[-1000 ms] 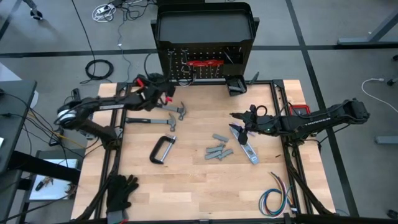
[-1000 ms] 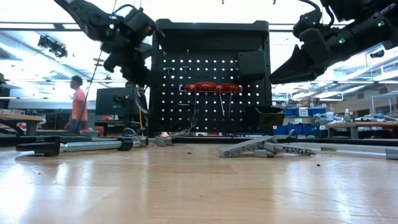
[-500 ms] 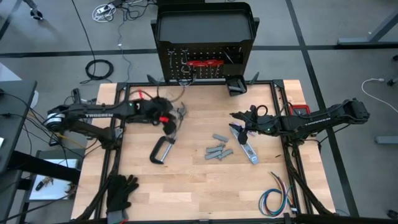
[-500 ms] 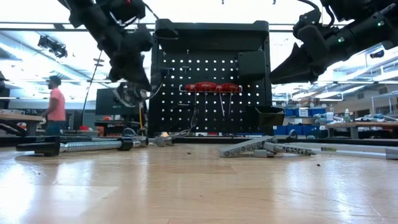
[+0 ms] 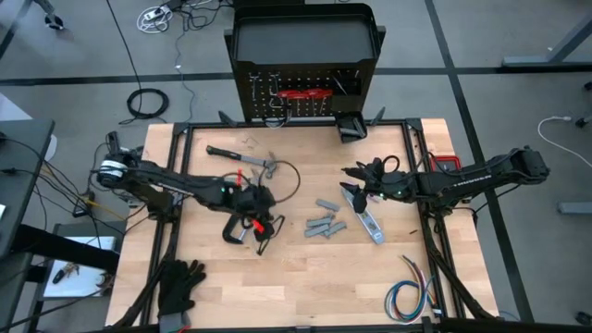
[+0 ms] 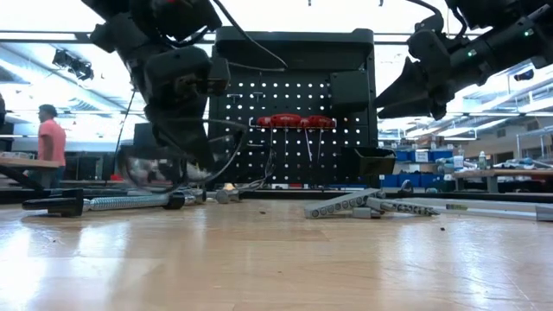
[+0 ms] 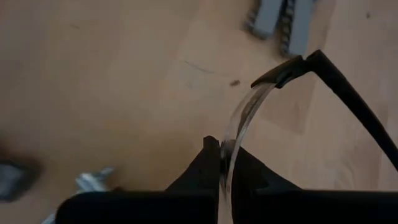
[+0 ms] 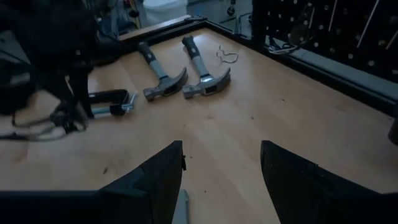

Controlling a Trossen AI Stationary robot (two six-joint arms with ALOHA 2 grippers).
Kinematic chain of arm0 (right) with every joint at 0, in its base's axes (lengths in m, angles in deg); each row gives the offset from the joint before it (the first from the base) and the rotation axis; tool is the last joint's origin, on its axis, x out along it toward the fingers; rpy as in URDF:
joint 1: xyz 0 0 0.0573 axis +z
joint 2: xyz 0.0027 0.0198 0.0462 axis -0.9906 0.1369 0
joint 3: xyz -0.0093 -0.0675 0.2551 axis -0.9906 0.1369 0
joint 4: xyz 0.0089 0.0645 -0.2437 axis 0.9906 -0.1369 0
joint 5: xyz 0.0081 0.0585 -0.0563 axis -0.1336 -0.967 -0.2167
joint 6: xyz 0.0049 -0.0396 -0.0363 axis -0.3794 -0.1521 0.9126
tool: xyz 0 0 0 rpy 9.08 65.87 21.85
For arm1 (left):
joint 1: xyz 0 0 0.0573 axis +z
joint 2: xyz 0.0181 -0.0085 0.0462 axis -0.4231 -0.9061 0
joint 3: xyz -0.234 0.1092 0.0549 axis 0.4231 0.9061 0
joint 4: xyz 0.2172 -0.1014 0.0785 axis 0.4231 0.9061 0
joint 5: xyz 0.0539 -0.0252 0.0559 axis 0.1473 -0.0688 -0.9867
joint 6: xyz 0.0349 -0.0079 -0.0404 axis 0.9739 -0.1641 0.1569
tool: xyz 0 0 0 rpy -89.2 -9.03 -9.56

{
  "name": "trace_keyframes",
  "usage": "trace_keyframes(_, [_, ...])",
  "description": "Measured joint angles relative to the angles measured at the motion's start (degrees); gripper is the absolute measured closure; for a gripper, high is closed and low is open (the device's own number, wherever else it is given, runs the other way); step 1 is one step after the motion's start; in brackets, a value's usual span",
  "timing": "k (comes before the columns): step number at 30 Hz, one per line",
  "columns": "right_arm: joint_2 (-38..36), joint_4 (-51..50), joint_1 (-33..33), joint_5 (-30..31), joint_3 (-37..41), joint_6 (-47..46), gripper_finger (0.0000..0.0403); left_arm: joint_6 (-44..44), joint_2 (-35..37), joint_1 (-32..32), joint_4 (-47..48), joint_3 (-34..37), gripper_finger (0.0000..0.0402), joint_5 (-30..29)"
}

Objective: Hang tools onto peg board
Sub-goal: Unhang the left glasses, then unhang the glasses

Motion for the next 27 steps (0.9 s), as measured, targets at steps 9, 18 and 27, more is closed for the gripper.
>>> trace_keyframes(9, [3.46, 5.14, 0.35, 0.11, -0.02, -0.59, 0.0183, 0.99, -4.88, -4.95, 4.41, -5.56, 0.0323, -5.8])
trace_keyframes(18, [7.43, 7.72, 0.35, -0.94, -0.07, 1.7, 0.0183, 6.66, -3.86, -5.04, 19.98, -15.8, 0.025, -34.2])
trace_keyframes(27, [4.09, 7.57, 0.35, -0.98, -0.28, 2.67, 0.0183, 29.87, -4.73, 6.07, -24.6, -3.8, 0.025, -40.49])
